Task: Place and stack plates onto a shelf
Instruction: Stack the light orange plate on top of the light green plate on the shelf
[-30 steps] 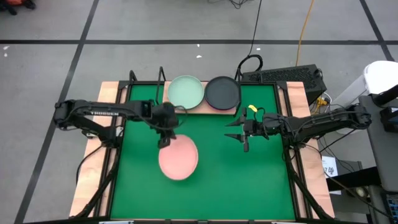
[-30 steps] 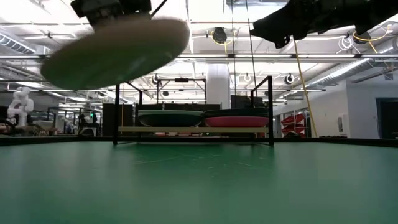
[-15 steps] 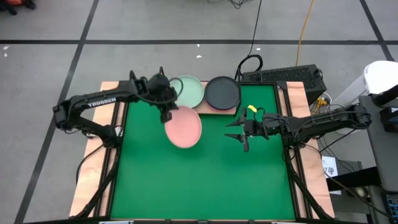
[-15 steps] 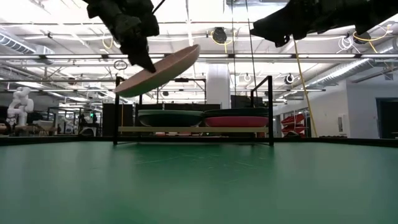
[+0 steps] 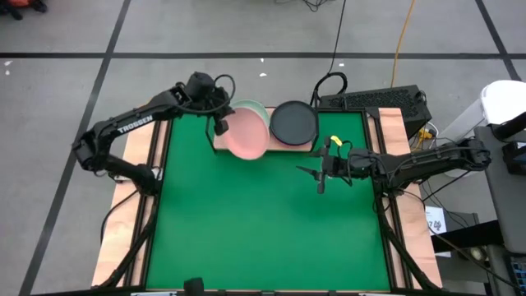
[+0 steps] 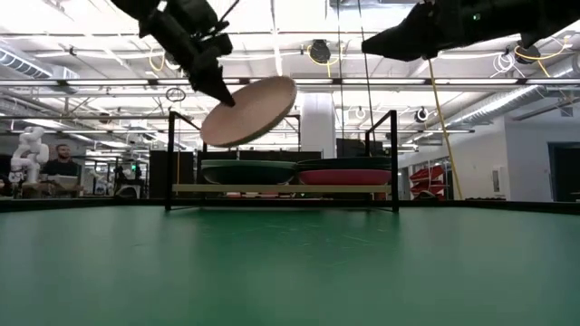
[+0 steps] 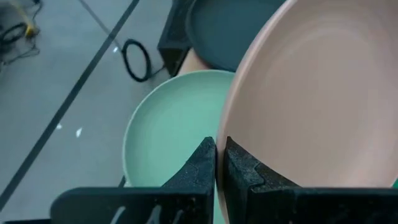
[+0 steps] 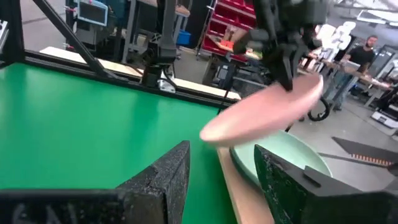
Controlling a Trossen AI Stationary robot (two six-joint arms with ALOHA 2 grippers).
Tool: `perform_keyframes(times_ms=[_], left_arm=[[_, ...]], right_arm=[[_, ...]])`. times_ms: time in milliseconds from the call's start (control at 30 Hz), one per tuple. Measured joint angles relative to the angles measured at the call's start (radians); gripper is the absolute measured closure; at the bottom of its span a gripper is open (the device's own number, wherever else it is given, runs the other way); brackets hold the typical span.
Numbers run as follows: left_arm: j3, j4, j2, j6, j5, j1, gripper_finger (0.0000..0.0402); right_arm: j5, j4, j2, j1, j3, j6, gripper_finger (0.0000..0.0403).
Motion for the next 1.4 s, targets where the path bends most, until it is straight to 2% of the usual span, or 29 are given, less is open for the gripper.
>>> perform_keyframes(times_ms=[233,533,833,967,1133,1400], left_arm=[[-0.001,0.034,0.087,0.014,0.003,0.085,0.0391],[-0.001,0.075,0.096,0.023,0.003,0.155,0.0391],[-0.001,0.218,0.095,0.016,0.111,0.185,0.0391],[-0.001,0.255,0.095,0.02,0.098,0.201,0.0391],[-0.001,0.246,0.095,0.028,0.008,0.206,0.0391],[-0.001,0.245,0.19,0.008,0.029,0.208,0.0391]], right_arm=[[0.0,0.039,0.0,0.0,0.0,-0.027,0.0243],[0.002,0.125,0.0,0.0,0.0,-0.093,0.0243],[0.003,0.178,0.0,-0.023,0.0,-0.126,0.0243],[0.003,0.172,0.0,-0.046,0.0,-0.098,0.0243],[0.001,0.162,0.0,-0.059,0.0,-0.082,0.0243],[0.0,0.155,0.0,-0.059,0.0,-0.079,0.0243]])
